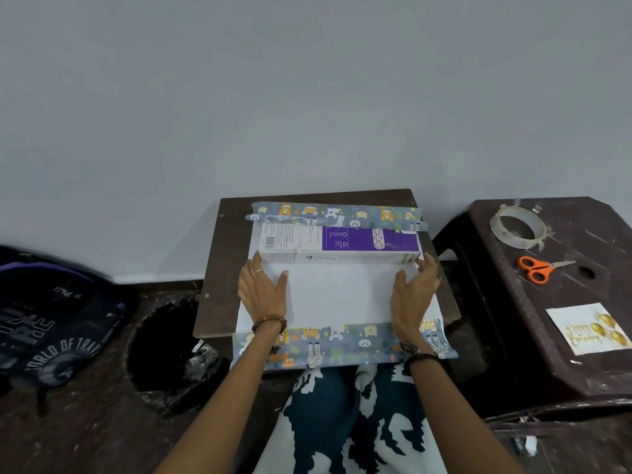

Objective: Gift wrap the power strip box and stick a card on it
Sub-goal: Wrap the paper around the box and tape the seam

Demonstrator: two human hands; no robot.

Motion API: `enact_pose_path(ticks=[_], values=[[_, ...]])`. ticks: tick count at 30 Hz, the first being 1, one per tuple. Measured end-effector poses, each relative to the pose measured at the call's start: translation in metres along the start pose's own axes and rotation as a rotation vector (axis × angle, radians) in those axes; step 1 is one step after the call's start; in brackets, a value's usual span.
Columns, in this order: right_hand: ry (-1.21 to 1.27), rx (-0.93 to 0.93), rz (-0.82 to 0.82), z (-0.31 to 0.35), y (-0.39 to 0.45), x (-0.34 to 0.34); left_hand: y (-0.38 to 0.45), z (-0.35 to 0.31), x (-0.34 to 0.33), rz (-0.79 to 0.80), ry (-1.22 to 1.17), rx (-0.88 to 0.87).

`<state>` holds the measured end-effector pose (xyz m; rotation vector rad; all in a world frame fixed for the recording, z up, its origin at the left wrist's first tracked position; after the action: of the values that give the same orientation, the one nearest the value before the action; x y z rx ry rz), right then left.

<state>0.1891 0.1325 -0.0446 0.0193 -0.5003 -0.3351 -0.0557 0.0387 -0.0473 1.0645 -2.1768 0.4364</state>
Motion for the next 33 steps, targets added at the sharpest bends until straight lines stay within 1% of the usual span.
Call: enact_pose_path(ticks=[2, 4, 5, 7, 8, 10, 11, 13, 14, 16, 18, 19, 23, 26, 29, 33], values=[[-0.049, 0.063, -0.022, 0.000, 0.000, -0.001, 0.001, -0.001, 0.000, 0.002, -0.035, 0.017], [-0.135, 0.132, -0.048, 0.002, -0.001, -0.002, 0.002, -0.005, 0.002, -0.029, -0.061, 0.012], [-0.186, 0.174, -0.050, 0.005, -0.003, -0.004, 0.001, -0.011, 0.004, -0.065, -0.027, -0.055], [-0.286, 0.316, -0.032, 0.015, -0.007, -0.009, 0.001, -0.035, 0.004, -0.112, 0.036, -0.312], [-0.335, 0.418, -0.016, 0.021, -0.009, -0.013, 0.002, -0.051, 0.000, -0.093, 0.040, -0.448], [-0.416, 0.592, 0.034, 0.024, -0.013, -0.024, 0.006, -0.086, -0.015, 0.019, 0.070, -0.660], [-0.449, 0.636, 0.059, 0.023, -0.014, -0.030, 0.009, -0.103, -0.024, 0.097, 0.108, -0.727], [-0.514, 0.653, 0.090, 0.017, -0.014, -0.036, 0.022, -0.130, -0.045, 0.240, 0.271, -0.822], [-0.538, 0.653, 0.092, 0.015, -0.014, -0.037, 0.031, -0.138, -0.054, 0.297, 0.371, -0.839], [-0.556, 0.667, 0.093, 0.012, -0.013, -0.038, 0.050, -0.145, -0.068, 0.427, 0.486, -0.775], [-0.563, 0.690, 0.092, 0.012, -0.013, -0.038, 0.061, -0.144, -0.072, 0.530, 0.435, -0.672], [-0.563, 0.698, 0.092, 0.012, -0.013, -0.038, 0.062, -0.144, -0.072, 0.536, 0.414, -0.666], [-0.533, 0.702, 0.087, 0.011, -0.014, -0.039, 0.058, -0.147, -0.069, 0.409, 0.525, -0.811], [-0.526, 0.702, 0.072, 0.013, -0.014, -0.038, 0.055, -0.149, -0.067, 0.398, 0.583, -0.860], [-0.551, 0.720, 0.039, 0.014, -0.016, -0.036, 0.049, -0.154, -0.061, 0.394, 0.564, -0.873], [-0.590, 0.745, -0.032, 0.015, -0.019, -0.029, 0.045, -0.162, -0.045, 0.308, 0.522, -0.918]])
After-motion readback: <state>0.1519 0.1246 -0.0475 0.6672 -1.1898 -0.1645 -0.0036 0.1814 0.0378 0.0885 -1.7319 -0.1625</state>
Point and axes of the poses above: each hand's wrist, its own y-axis towards the middle knuckle, its own x-axis out of the back of the hand, z = x × y, the point moved 4 cm from there along y, towards the middle knuckle, and after that the axes turned 5 degrees about -y, right-handed, at the moved point
